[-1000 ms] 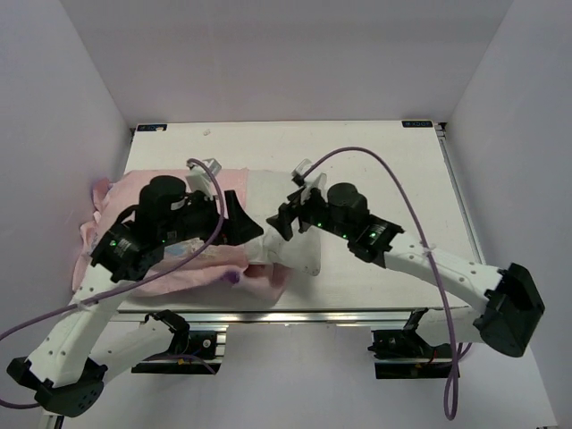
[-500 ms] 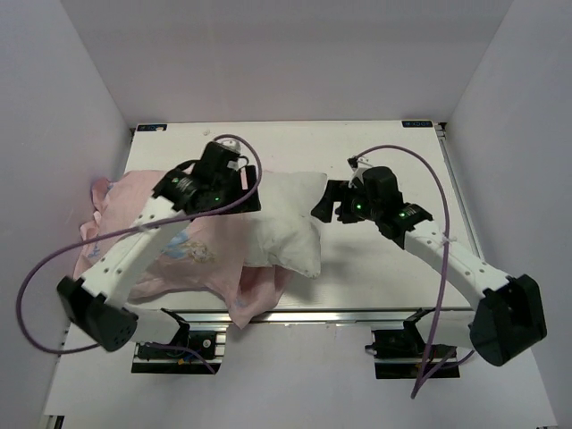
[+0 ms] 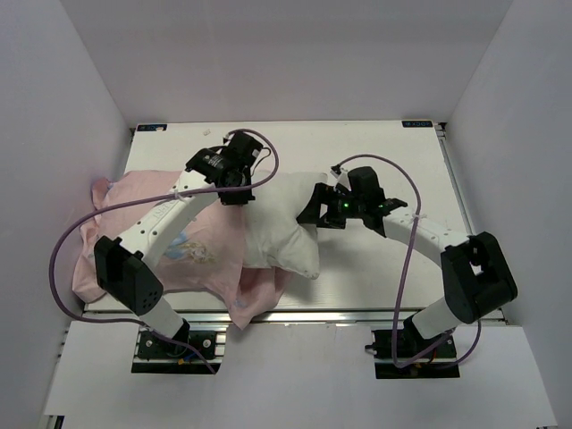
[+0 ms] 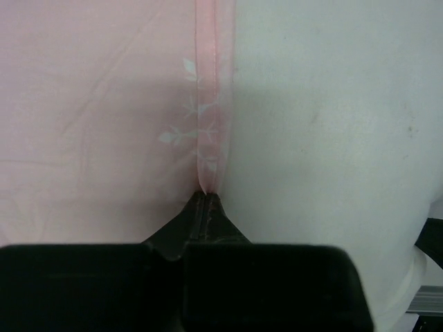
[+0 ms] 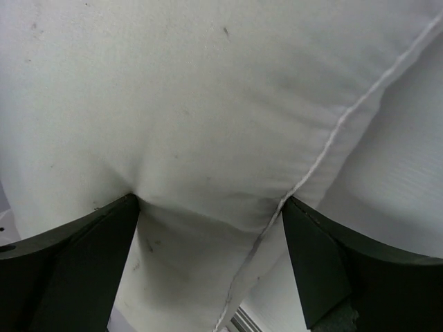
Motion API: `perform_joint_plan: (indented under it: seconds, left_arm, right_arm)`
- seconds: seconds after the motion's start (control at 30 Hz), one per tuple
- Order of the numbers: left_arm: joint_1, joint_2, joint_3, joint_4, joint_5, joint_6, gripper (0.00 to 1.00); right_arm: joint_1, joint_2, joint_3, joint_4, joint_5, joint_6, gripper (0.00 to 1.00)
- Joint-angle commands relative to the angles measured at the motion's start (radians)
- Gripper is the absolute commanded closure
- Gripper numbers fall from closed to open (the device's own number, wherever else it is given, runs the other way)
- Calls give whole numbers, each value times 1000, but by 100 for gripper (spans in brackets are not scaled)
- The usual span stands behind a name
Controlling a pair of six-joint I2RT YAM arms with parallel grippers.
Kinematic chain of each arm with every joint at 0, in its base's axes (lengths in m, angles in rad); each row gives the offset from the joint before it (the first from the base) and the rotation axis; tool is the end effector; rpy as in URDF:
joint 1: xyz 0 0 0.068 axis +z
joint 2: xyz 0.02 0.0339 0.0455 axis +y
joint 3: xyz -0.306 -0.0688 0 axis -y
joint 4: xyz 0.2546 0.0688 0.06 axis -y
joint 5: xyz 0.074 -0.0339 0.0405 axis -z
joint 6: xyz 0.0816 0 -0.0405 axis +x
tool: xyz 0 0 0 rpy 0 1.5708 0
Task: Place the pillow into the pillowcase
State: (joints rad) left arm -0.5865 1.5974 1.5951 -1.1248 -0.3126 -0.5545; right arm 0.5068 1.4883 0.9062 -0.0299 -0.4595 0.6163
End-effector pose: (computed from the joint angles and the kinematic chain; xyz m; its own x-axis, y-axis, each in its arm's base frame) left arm 0.3037 -0.1717 0.3418 -0.8589 -0.0308 -0.5112 -0.0418 0.9991 0.0101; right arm 0.2979 0.2068 0.2441 -0.8448 0.1235 -0.5206 -0.3237 0.6569 0.6810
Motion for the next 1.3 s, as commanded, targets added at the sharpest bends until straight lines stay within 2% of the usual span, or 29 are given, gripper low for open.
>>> perform_joint_plan:
  seconds: [0.0, 0.13, 0.17, 0.23, 0.27, 0.3, 0.37, 0.43, 0.5, 0.57, 0.63, 0.7, 0.73, 0.8, 0.87, 0.9, 1.0, 1.07, 1.13, 1.27]
  left_arm:
    - [-4, -48, 48, 0, -4, 17, 100]
    - [-6, -92, 80, 78, 75, 68, 100]
    - [-9, -100, 89, 100, 102, 82, 100]
    - [-19, -114, 108, 167, 184, 116, 100]
    - [-24, -119, 114, 189, 205, 128, 100]
    - [-32, -116, 138, 218, 240, 143, 100]
    - [-42, -93, 176, 238, 257, 154, 100]
    - [-58, -70, 245, 275, 292, 178, 100]
    - [-67, -27, 307, 286, 311, 185, 100]
    - [-85, 8, 429, 263, 343, 191, 100]
    - [-117, 50, 495, 214, 330, 196, 100]
    - [-133, 58, 526, 162, 206, 171, 100]
    - [-133, 33, 488, 89, 119, 119, 96]
    - [-131, 6, 389, 57, 52, 87, 84]
    - [-133, -48, 303, 60, 56, 61, 71]
    - [-133, -68, 211, 69, 63, 53, 65]
    - [-133, -119, 91, 57, 53, -2, 52]
    - [-133, -129, 72, 5, -3, -22, 42]
    - [-133, -132, 69, -47, -49, -48, 39]
    - [-133, -131, 28, -69, -68, -47, 27]
  right_arm:
    - [10, 48, 13, 139, -119, 51, 11]
    - [36, 108, 66, 189, -139, 28, 11]
    - [51, 124, 86, 191, -139, 20, 21]
    - [65, 165, 131, 254, -145, 13, 59]
    - [74, 173, 135, 298, -151, 14, 96]
    - [76, 178, 138, 377, -174, 14, 100]
    - [76, 144, 137, 442, -194, 5, 100]
    - [78, 80, 93, 537, -151, -24, 100]
    - [78, -51, 54, 558, -93, -99, 100]
    - [78, -184, 5, 553, -9, -151, 100]
    - [78, -268, -57, 556, 79, -185, 100]
    - [78, -348, -73, 495, 125, -202, 100]
    - [76, -365, -70, 413, 199, -213, 100]
    - [75, -387, -96, 328, 281, -213, 100]
    - [70, -419, -130, 280, 370, -213, 100]
    - [70, -431, -145, 262, 386, -217, 100]
    - [68, -467, -193, 255, 378, -227, 100]
    - [68, -464, -199, 228, 377, -231, 100]
    - [68, -461, -204, 217, 377, -234, 100]
    - [68, -456, -202, 217, 345, -239, 100]
